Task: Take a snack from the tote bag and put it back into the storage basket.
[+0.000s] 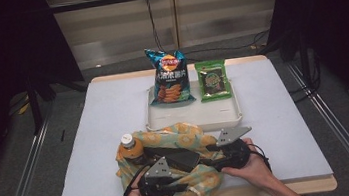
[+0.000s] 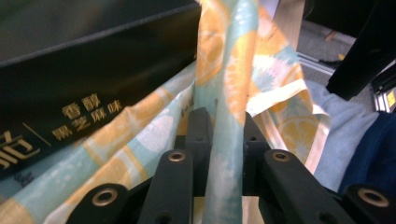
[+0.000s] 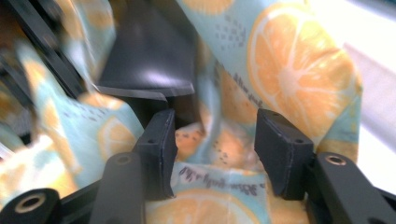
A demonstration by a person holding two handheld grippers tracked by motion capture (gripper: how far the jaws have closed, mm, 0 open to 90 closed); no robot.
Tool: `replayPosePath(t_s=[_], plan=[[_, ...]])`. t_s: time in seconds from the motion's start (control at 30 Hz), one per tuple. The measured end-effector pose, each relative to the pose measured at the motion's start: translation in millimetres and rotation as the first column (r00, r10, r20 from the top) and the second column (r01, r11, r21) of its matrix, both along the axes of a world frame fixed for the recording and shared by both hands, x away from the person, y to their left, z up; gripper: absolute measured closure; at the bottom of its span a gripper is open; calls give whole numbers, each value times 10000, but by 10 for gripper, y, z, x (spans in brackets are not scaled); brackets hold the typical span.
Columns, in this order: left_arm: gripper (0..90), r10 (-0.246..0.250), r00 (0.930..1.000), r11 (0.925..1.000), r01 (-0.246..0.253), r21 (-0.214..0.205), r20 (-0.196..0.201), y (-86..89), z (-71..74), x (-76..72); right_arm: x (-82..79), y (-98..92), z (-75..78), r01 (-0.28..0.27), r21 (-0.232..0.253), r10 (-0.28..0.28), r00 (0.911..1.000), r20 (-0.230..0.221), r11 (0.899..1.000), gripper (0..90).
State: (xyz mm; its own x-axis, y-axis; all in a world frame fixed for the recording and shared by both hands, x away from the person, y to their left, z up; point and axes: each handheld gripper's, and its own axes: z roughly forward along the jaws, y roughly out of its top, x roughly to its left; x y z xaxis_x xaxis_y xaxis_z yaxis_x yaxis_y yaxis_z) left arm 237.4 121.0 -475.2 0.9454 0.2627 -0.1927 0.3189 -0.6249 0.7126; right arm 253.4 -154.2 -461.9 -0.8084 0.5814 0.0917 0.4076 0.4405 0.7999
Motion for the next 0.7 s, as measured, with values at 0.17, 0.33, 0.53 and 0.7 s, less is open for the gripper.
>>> replayPosePath(t_s=[0.17,0.33,0.53,0.7], plan=[[782,-9,10000,9988,5,-495,-69,0,3,-3,-65,77,155,-424,772,404,9988,279,9961,540],[775,-69,10000,9987,69,-514,-14,4,27,-17,-10,231,187,-635,834,619,9978,222,9945,487],[769,-81,10000,9979,84,-638,48,24,51,-18,12,411,161,-771,586,759,9969,228,9953,448],[764,-55,10000,9969,58,-785,37,20,48,-18,6,419,151,-816,597,798,9963,319,9949,443]])
